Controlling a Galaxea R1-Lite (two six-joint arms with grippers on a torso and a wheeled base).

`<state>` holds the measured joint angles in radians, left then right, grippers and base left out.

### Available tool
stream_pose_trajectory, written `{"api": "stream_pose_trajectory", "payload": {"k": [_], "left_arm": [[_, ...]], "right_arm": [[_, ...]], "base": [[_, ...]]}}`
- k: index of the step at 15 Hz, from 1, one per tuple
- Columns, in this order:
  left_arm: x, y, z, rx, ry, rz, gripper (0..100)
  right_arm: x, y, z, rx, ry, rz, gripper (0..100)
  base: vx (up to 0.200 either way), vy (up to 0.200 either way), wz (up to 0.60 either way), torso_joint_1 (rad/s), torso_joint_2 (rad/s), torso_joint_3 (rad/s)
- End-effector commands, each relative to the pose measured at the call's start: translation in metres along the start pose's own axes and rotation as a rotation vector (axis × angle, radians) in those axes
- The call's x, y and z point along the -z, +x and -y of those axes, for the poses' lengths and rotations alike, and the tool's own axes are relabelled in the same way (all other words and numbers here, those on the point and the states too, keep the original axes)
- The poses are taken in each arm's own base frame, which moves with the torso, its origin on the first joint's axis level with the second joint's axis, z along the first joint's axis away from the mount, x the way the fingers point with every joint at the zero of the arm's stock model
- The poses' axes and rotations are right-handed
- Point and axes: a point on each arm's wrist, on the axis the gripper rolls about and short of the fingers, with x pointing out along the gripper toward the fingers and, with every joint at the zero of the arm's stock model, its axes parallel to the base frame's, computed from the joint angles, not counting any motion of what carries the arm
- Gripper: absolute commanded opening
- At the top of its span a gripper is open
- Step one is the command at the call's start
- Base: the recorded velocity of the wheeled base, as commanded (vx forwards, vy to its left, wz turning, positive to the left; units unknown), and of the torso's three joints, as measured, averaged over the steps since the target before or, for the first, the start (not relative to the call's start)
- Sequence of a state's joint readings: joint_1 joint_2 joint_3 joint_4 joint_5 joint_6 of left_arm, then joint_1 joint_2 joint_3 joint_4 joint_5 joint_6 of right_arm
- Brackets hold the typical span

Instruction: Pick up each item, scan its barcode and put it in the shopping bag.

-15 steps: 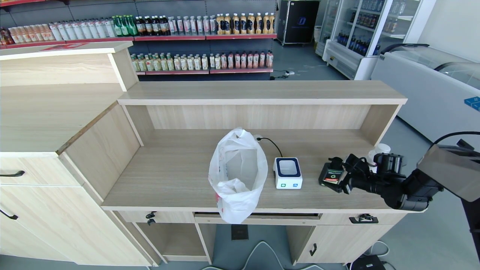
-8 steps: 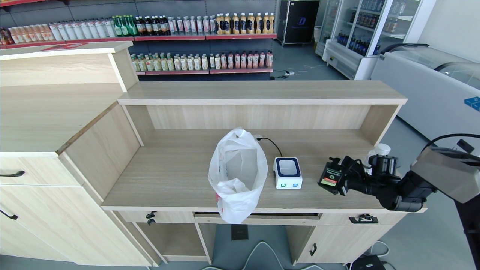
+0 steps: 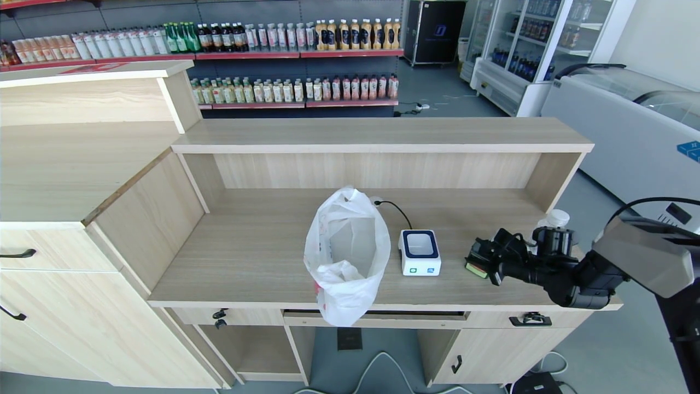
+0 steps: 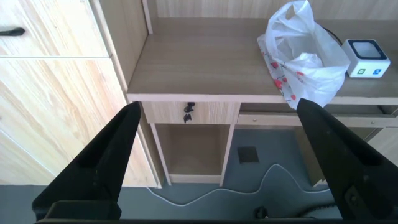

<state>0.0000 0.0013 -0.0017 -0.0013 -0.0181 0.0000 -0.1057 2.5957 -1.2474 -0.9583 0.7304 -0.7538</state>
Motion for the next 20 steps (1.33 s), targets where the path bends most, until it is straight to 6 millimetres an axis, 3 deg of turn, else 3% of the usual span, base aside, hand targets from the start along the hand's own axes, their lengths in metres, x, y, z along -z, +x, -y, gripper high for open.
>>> {"api": "stream_pose_trajectory", "payload": {"k": [1, 3, 5, 8, 10, 11, 12, 15, 20], "left_arm": [[0.0, 0.0, 0.0, 0.0, 0.0, 0.0, 100], [0.0, 0.0, 0.0, 0.0, 0.0, 0.0, 100], [0.0, 0.0, 0.0, 0.0, 0.0, 0.0, 100], [0.0, 0.0, 0.0, 0.0, 0.0, 0.0, 100], [0.0, 0.0, 0.0, 0.0, 0.0, 0.0, 100], [0.0, 0.0, 0.0, 0.0, 0.0, 0.0, 100], [0.0, 0.0, 0.0, 0.0, 0.0, 0.0, 100], [0.0, 0.0, 0.0, 0.0, 0.0, 0.0, 100], [0.0, 0.0, 0.0, 0.0, 0.0, 0.0, 100]], "right_arm": [[-0.012, -0.008, 0.008, 0.012, -0.015, 0.02, 0], [-0.043, -0.023, 0.027, 0.064, -0.069, 0.06, 0], [-0.083, -0.06, 0.041, 0.121, -0.105, 0.082, 0], [-0.13, -0.105, 0.029, 0.116, -0.156, 0.133, 0], [-0.167, -0.136, 0.02, 0.077, -0.353, 0.279, 0], [-0.176, -0.145, 0.015, 0.071, -0.428, 0.306, 0], [-0.193, -0.16, 0.005, 0.074, -0.607, 0.34, 0], [-0.218, -0.16, -0.022, -0.013, -0.852, 0.432, 0], [-0.248, -0.177, -0.051, 0.09, -1.396, 0.534, 0]], "base": [[0.0, 0.0, 0.0, 0.0, 0.0, 0.0], [0.0, 0.0, 0.0, 0.0, 0.0, 0.0], [0.0, 0.0, 0.0, 0.0, 0.0, 0.0], [0.0, 0.0, 0.0, 0.0, 0.0, 0.0], [0.0, 0.0, 0.0, 0.0, 0.0, 0.0], [0.0, 0.0, 0.0, 0.0, 0.0, 0.0], [0.0, 0.0, 0.0, 0.0, 0.0, 0.0], [0.0, 0.0, 0.0, 0.0, 0.0, 0.0], [0.0, 0.0, 0.0, 0.0, 0.0, 0.0]]}}
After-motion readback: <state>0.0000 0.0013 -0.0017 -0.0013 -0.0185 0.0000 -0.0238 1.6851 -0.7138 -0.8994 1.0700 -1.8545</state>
